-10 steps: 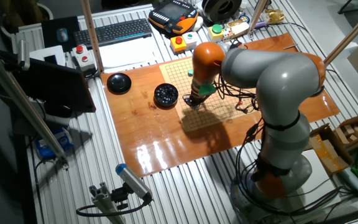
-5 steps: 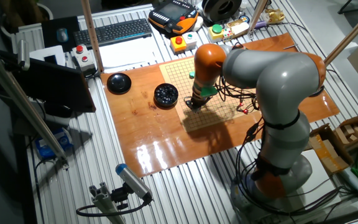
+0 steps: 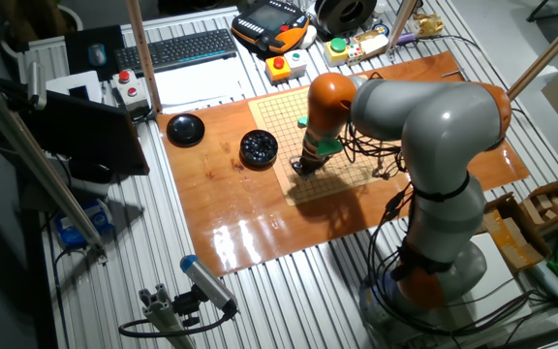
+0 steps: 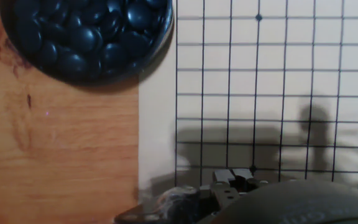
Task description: Play the first move as black on the 3-4 point in the upper right corner of the Go board
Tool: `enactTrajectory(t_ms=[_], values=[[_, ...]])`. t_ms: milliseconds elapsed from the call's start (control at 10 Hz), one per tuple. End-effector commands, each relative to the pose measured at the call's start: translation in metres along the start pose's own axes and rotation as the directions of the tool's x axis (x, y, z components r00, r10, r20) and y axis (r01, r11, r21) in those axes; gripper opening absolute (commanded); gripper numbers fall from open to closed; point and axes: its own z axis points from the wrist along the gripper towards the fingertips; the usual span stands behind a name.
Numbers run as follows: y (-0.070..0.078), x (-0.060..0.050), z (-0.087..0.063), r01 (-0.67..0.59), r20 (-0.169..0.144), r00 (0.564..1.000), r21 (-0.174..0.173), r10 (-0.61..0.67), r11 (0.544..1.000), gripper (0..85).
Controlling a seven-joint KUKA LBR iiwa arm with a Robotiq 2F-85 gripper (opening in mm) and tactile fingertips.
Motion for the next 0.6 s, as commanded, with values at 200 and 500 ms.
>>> enactTrajectory(t_ms=[200, 500], values=[[0.0011, 0.0005, 0.0005, 0.029, -0.001, 1.000, -0.007, -0.029, 1.000, 0.7], [0.0015, 0.0017, 0.0022, 0.041, -0.008, 0.999, -0.019, -0.041, 0.999, 0.7]])
